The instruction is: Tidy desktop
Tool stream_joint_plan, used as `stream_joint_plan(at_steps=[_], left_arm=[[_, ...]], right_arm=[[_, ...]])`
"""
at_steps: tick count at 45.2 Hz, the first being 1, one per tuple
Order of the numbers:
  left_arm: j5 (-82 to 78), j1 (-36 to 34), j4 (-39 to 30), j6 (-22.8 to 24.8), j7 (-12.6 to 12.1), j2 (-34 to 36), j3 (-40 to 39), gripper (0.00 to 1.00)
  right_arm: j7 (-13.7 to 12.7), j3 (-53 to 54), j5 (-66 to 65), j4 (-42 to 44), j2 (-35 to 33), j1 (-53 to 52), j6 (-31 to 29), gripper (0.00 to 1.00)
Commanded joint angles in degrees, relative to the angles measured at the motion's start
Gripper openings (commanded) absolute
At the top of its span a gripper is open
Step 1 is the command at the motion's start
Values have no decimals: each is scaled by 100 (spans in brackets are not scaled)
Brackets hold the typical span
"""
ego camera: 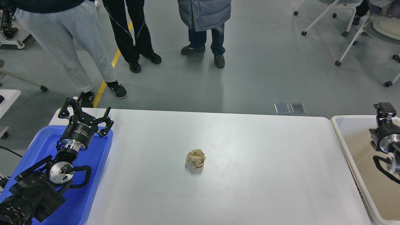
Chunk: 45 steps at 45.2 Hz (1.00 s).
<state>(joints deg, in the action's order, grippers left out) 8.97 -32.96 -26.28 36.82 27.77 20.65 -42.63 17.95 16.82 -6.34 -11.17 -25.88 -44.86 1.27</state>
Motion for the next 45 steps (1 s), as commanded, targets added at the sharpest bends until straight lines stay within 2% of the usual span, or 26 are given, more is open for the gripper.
stream_joint_plan(at_steps=[1,3,4,9,16,21,27,33,45], left_arm=[[-1,0,0,0,0,0,0,100],[-1,0,0,0,0,0,0,100],[-1,0,0,0,0,0,0,100],[-1,0,0,0,0,0,0,100],[-1,0,0,0,0,0,0,100],[-1,0,0,0,0,0,0,100],[-1,0,0,0,0,0,0,100],[-1,0,0,0,0,0,0,100],[-1,0,0,0,0,0,0,100]], right_arm=[[130,1840,-42,-3001,-1005,582,-22,99],[130,2306,-86,-3574,-1112,864,-22,99],[130,2891,-295,-3976,-1077,1135,-22,99],[244,3765,-1271,-4148,-367,1585,-30,99],[1087,5215,-2081,-4288,732,2218,-127,99],[1439,5551,-2152,-4288,1269,2315,-145,99],[1466,5542,-2126,-4227,1577,2315,-39,99],[1466,5455,-2055,-3735,1595,2245,-110,99],[1466,4813,-2046,-3497,1490,2192,-153,99]])
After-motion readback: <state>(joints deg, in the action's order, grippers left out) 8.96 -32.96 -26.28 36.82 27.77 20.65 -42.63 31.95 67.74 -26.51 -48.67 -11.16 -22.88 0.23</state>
